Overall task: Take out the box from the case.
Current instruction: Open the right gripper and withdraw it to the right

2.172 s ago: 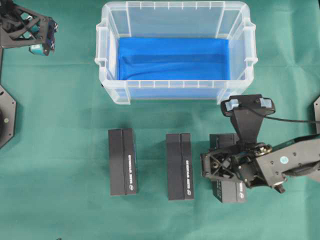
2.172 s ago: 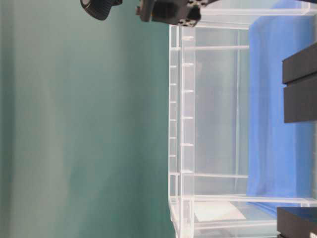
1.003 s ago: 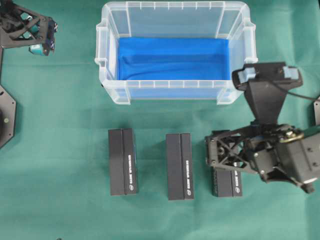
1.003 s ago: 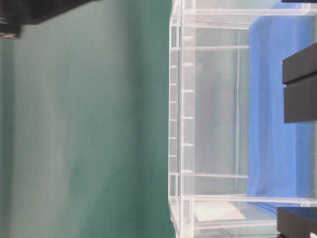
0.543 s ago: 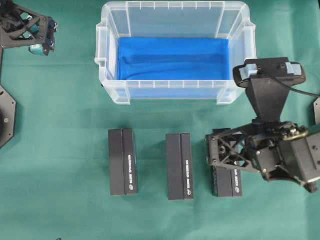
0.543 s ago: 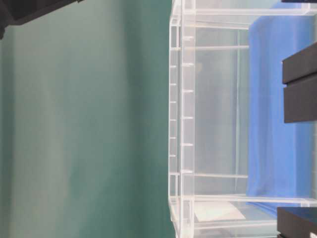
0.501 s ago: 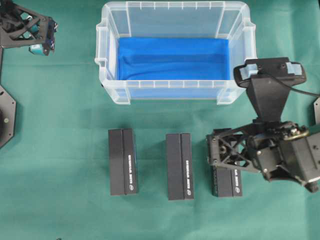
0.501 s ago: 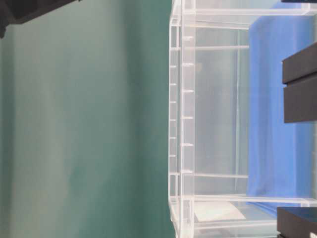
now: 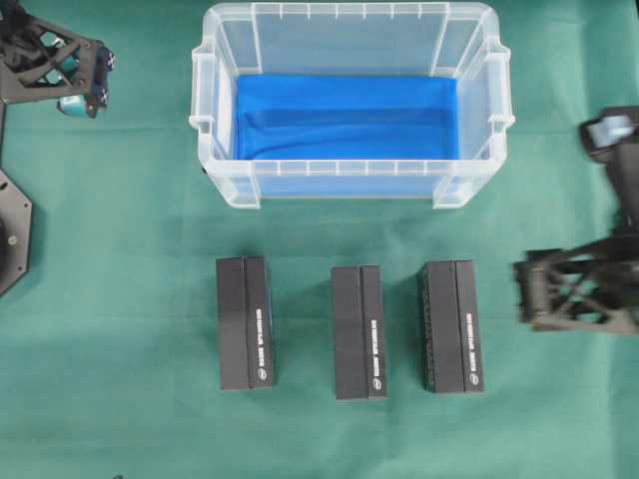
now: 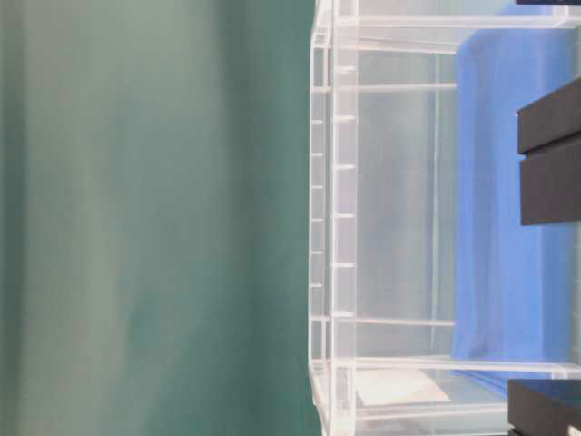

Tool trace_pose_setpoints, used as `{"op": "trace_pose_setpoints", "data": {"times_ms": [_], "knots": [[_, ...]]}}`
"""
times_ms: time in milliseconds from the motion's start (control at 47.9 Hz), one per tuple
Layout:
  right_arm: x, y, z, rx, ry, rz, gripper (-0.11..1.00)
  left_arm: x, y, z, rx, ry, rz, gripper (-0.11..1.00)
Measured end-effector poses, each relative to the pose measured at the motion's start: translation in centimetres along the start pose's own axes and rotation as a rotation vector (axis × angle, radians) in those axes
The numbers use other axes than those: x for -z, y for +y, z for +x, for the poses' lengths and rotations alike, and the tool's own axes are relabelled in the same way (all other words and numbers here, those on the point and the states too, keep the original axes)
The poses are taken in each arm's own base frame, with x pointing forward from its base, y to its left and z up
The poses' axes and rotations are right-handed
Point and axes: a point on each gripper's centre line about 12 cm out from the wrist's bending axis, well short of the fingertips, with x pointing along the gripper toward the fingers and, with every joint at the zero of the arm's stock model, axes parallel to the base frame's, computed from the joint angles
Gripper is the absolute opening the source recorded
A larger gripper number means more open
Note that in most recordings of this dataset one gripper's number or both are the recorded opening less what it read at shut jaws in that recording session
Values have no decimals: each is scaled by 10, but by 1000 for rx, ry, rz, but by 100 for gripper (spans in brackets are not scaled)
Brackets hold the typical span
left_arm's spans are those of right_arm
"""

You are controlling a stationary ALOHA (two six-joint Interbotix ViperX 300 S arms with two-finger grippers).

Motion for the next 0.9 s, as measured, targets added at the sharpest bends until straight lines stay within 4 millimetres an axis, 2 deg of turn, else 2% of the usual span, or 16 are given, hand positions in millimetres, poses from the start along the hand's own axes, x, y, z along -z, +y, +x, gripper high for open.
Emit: {"op": "trace_pose_setpoints", "data": {"times_ms": [188, 439, 543, 898], "knots": [[-9, -29, -5, -2, 5, -13, 90, 2, -1, 0, 1, 2, -8, 96], [-21, -30, 0, 0, -31, -43, 90, 4, -2, -1, 2, 4, -8, 96], [-41, -28, 5, 8, -56, -52, 90, 4, -2, -1, 1, 2, -16, 96], [-129, -36, 13, 26, -93, -68, 90, 4, -2, -1, 2, 4, -27, 96]]}}
